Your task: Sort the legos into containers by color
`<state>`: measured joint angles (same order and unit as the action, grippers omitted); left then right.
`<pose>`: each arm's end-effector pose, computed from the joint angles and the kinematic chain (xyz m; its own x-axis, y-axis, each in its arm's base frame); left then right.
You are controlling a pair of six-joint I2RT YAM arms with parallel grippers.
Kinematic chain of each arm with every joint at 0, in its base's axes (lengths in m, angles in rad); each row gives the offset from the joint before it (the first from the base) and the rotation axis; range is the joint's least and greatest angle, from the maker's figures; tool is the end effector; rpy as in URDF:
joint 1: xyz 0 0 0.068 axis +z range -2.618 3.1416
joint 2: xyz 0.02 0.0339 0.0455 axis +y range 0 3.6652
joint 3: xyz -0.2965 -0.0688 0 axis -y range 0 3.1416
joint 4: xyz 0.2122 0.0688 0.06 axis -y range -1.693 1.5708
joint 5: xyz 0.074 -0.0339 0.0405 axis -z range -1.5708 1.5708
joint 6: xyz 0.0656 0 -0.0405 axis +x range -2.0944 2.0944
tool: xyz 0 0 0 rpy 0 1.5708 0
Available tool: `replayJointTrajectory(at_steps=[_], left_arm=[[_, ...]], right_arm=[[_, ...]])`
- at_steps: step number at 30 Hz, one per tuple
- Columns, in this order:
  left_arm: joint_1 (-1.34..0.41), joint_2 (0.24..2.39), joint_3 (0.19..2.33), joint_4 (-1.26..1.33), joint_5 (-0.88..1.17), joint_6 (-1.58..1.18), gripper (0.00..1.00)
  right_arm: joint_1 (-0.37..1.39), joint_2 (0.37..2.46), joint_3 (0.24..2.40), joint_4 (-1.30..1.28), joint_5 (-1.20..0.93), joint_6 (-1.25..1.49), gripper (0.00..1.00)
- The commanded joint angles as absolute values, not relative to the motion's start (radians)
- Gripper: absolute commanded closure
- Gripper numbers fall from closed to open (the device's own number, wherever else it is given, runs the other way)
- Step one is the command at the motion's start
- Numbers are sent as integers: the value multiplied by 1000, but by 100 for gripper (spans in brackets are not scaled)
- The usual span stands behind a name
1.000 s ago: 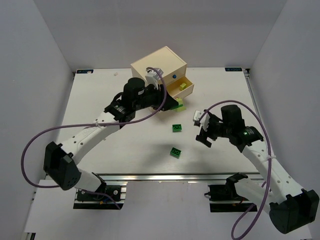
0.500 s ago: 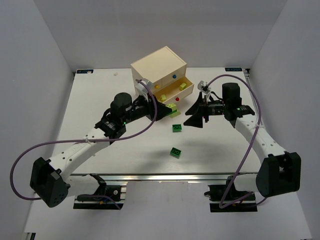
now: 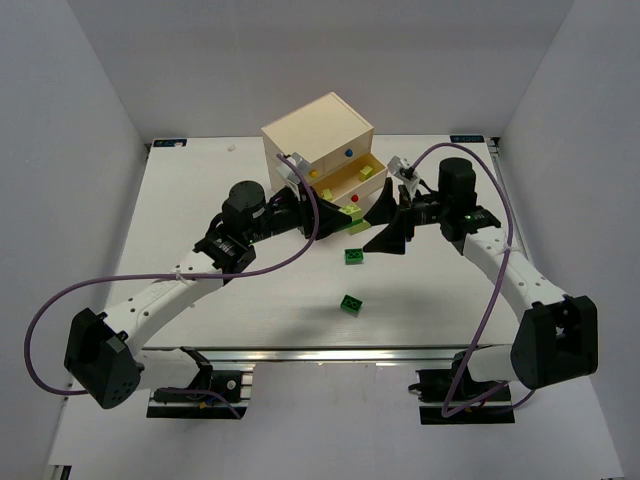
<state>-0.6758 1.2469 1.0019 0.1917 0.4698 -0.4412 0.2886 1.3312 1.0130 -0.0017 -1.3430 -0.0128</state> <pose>0.1986 -0.1973 0.3943 -0.4264 -0.1462 -0.8927 0.8055 0.3876 -0.4482 0.2256 0.1336 0.3642 -0.2893 -0.0889 -0.9531 -0.9546 -0.0478 0.2942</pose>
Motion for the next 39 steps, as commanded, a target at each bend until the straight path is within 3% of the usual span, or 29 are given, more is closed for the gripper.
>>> replayJointTrajectory(at_steps=[1, 12, 24, 27, 35, 39], left_arm=[[-672, 1241, 1043, 232, 514, -457, 100], [-672, 1250, 1039, 247, 512, -465, 100], [-672, 1246, 1028, 258, 512, -468, 100], [-672, 1246, 1023, 262, 511, -466, 100], [-672, 1252, 1029, 264, 499, -448, 100], [-672, 1261, 1054, 256, 474, -417, 100]], right_arm=[[305, 1347, 1055, 144, -1367, 72, 14], [325, 1358, 1039, 270, -1330, 173, 29], [327, 1362, 994, 416, -1368, 258, 59], [325, 1362, 988, 436, -1379, 273, 72], [325, 1350, 953, 492, -1411, 314, 95], [321, 1348, 928, 486, -1422, 308, 100]])
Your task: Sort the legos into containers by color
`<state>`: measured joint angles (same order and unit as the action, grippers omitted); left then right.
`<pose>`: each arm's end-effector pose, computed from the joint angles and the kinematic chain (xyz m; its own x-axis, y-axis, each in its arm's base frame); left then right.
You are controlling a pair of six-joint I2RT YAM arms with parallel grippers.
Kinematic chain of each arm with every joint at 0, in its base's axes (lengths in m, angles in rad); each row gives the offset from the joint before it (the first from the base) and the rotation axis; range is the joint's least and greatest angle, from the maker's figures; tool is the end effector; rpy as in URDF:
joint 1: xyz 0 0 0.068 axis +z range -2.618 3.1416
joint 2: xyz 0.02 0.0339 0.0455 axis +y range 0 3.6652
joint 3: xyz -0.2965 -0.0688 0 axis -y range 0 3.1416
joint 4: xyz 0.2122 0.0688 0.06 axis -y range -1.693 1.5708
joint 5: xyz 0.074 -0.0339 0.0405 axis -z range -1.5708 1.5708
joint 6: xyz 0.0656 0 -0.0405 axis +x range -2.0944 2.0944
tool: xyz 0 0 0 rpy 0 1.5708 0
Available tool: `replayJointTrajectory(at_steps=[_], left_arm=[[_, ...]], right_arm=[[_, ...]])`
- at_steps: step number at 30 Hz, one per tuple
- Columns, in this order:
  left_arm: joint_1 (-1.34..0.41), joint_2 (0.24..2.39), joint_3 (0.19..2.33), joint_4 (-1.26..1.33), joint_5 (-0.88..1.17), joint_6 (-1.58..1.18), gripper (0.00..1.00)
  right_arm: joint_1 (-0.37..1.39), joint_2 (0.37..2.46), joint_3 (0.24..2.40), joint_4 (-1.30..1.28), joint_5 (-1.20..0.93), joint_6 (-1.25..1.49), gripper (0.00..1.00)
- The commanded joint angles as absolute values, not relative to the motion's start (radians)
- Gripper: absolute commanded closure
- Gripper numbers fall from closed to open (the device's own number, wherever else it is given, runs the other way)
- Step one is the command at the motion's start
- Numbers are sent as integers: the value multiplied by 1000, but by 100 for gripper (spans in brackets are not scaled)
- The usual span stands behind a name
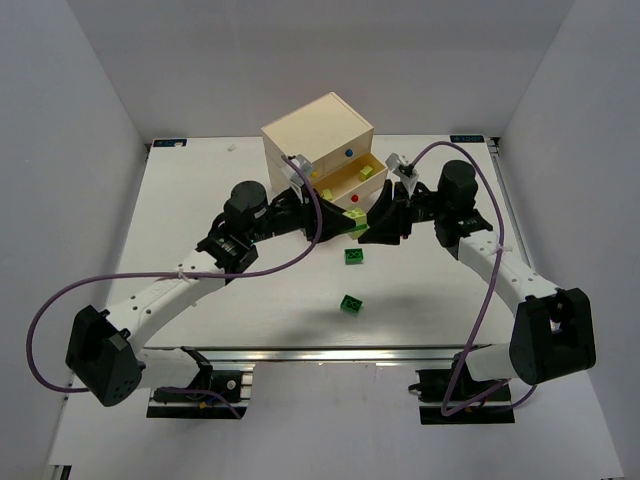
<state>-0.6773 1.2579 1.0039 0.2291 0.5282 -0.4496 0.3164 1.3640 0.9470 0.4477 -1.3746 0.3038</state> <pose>0.1973 -0.2011 0.3971 -0.4234 -0.1412 -0.8949 0.8327 0.3286 -0.4458 0.2311 0.1433 0.3753 -0.2690 -0.0267 -0.9628 -0.9556 -0.1171 0.2703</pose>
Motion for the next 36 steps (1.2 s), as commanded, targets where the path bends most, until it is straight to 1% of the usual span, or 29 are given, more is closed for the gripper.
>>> replayJointTrajectory(at_steps=[1, 3, 4, 5, 8, 11, 15, 18, 20, 21, 22, 23, 25, 32, 36], left_arm=[[-672, 1262, 1064, 256, 471, -405, 100], [-672, 1272, 1077, 250, 456, -397, 100], [-672, 1275, 1091, 247, 454, -387, 100], [-672, 1278, 1097, 245, 450, -382, 100], [-672, 1290, 1120, 235, 442, -368, 100], [-663, 1296, 1130, 232, 440, -362, 100], [-653, 1295, 1137, 221, 430, -353, 100], [-644, 1272, 1134, 189, 364, -325, 100], [-644, 1244, 1117, 166, 277, -292, 100], [-635, 1230, 1109, 161, 246, -291, 100], [-635, 1221, 1103, 155, 221, -278, 100], [-635, 1201, 1098, 140, 184, -272, 100], [-635, 1162, 1056, 111, 147, -247, 100], [-626, 1075, 970, 72, 153, -229, 100], [-626, 1020, 920, 57, 158, -207, 100]], right_arm=[[321, 1348, 925, 447, -1422, 278, 100], [321, 1348, 937, 356, -1416, 208, 100], [321, 1353, 968, 286, -1407, 90, 100], [319, 1354, 985, 141, -1399, 27, 100], [319, 1374, 1040, -67, -1387, -140, 100], [322, 1394, 1071, -185, -1378, -242, 100], [316, 1408, 1091, -268, -1338, -319, 100], [316, 1411, 1121, -278, -1137, -325, 100], [316, 1414, 1143, -239, -894, -311, 100], [321, 1416, 1156, -229, -893, -311, 100], [322, 1422, 1170, -216, -773, -311, 100], [327, 1430, 1187, -207, -717, -313, 100], [336, 1521, 1318, -207, -512, -328, 100], [366, 1641, 1437, -215, -413, -331, 100], [371, 1667, 1447, -201, -396, -322, 100]])
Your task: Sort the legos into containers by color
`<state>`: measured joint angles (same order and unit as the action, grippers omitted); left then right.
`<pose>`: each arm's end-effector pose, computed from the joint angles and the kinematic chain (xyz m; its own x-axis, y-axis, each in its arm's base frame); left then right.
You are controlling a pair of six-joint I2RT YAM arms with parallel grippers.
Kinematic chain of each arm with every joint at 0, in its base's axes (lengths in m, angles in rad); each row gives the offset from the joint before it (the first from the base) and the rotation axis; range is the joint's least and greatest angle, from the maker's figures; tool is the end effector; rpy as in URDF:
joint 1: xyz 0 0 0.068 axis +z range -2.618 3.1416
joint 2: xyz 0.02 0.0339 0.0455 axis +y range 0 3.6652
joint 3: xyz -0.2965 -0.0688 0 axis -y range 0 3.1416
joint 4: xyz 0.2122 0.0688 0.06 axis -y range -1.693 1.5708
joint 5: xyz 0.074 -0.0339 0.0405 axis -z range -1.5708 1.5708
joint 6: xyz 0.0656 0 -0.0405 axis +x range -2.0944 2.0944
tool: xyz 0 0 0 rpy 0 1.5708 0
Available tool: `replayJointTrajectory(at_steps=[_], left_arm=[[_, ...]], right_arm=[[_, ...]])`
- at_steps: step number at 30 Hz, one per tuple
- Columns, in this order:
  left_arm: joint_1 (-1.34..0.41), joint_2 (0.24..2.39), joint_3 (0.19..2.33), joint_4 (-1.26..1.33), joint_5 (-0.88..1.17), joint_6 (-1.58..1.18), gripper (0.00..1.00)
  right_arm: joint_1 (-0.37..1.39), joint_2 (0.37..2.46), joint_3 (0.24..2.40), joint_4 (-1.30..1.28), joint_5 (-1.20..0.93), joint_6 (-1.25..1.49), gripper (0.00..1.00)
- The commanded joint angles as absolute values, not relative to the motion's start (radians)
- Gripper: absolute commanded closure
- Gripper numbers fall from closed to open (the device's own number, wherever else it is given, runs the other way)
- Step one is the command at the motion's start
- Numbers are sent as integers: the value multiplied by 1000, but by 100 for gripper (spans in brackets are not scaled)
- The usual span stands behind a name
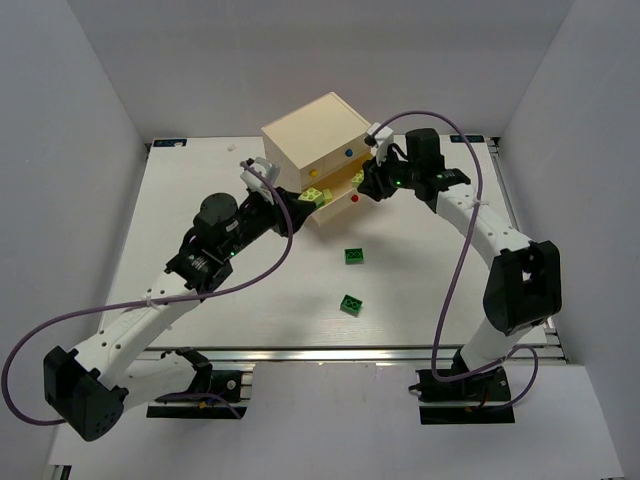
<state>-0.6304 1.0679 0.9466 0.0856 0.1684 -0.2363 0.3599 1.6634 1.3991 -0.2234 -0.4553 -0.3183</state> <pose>0.1822 -0.1466 0.4022 -0.1958 -0.1429 -0.9702 0.6898 0.6832 -0.2398 0.3505 0.1627 0.3489 -0.2038 -0.3770 -0.9035 -0.7830 0.6168 -0.0808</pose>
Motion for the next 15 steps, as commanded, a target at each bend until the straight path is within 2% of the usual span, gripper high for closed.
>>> replayJointTrajectory(at_steps=[1, 11, 15], left_arm=[[-626, 1003, 910, 54, 158, -198, 100], [-626, 916, 789, 55, 121, -149, 100], [-626, 879, 720, 66, 100, -123, 100]], right_arm=[[373, 1670, 1448, -196, -396, -321, 100], [383, 1721, 1511, -213, -371, -316, 100], [387, 1779, 1568, -241, -357, -316, 93]])
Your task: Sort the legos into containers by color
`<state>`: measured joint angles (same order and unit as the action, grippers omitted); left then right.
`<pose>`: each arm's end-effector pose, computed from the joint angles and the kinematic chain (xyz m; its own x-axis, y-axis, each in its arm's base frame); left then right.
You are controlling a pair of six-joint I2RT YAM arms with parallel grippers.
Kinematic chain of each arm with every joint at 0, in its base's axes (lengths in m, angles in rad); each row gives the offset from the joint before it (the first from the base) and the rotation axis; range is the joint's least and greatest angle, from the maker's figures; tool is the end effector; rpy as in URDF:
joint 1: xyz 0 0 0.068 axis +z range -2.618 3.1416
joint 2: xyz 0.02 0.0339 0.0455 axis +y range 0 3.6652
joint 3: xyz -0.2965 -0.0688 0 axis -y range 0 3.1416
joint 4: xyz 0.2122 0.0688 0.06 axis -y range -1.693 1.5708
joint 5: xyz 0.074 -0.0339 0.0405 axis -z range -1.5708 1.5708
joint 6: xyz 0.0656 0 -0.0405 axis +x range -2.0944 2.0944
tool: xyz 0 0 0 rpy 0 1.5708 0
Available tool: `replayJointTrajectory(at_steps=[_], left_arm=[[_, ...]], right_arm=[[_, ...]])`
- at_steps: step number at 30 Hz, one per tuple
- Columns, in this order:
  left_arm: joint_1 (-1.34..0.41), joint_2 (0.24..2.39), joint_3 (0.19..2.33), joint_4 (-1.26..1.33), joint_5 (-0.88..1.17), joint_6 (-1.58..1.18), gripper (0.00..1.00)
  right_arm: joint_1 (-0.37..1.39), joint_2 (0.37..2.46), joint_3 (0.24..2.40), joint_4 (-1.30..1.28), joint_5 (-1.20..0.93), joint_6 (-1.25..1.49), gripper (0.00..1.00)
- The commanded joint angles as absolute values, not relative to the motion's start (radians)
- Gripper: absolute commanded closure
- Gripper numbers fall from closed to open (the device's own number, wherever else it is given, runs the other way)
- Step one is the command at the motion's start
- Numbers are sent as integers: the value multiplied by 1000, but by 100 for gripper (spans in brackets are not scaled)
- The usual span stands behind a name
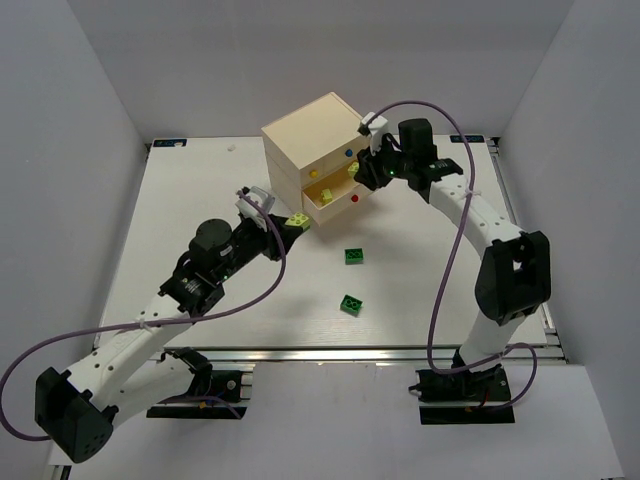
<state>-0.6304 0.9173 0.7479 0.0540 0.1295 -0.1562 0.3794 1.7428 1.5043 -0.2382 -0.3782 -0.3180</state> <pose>0.1543 -0.1231 0.3563 -0.1989 -0.0458 -0.9789 0.6653 0.7271 -0.1692 0.3728 0.1747 0.3519 -0.2019 -0.3933 -0.8969 -0.7497 0.6514 -0.1169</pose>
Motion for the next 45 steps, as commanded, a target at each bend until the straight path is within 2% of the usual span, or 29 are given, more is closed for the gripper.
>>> replayJointTrajectory(at_steps=[1, 2, 4, 5, 7, 9, 11, 18, 21, 22, 23, 25, 27, 29, 30, 37, 45], left_arm=[[-626, 870, 701, 71, 100, -117, 100], [-626, 867, 695, 77, 98, -115, 100], [-626, 854, 686, 80, 104, -109, 100], [-626, 850, 683, 84, 104, -107, 100], [-626, 845, 675, 87, 115, -106, 100], [-626, 842, 664, 86, 123, -104, 100], [-626, 838, 661, 87, 140, -106, 100], [-626, 827, 655, 106, 179, -130, 100], [-626, 822, 646, 130, 207, -155, 100], [-626, 822, 643, 150, 216, -166, 100], [-626, 821, 640, 164, 239, -173, 100], [-626, 827, 634, 208, 265, -213, 100], [-626, 836, 637, 236, 314, -254, 100], [-626, 844, 649, 267, 343, -278, 100], [-626, 850, 655, 271, 363, -297, 100], [-626, 888, 676, 368, 483, -402, 100], [-626, 979, 654, 581, 569, -558, 100]], right_arm=[[388, 1789, 1591, -247, -356, -316, 90], [391, 1801, 1603, -258, -353, -314, 88], [391, 1828, 1632, -265, -350, -299, 74], [393, 1844, 1644, -278, -348, -295, 62], [391, 1858, 1669, -288, -351, -287, 55], [397, 1861, 1672, -298, -354, -281, 39], [394, 1858, 1667, -301, -354, -278, 34], [388, 1757, 1615, -293, -368, -272, 33], [382, 1645, 1507, -253, -440, -255, 37], [376, 1614, 1468, -212, -492, -253, 39], [371, 1548, 1430, -186, -571, -252, 45], [354, 1488, 1298, -116, -859, -252, 48], [348, 1407, 1156, -20, -1124, -213, 43], [351, 1362, 1086, 135, -1234, -129, 32], [351, 1353, 1066, 153, -1277, -124, 30], [364, 1322, 1075, 43, -1258, -242, 26], [390, 1316, 997, 317, -1221, 53, 22]])
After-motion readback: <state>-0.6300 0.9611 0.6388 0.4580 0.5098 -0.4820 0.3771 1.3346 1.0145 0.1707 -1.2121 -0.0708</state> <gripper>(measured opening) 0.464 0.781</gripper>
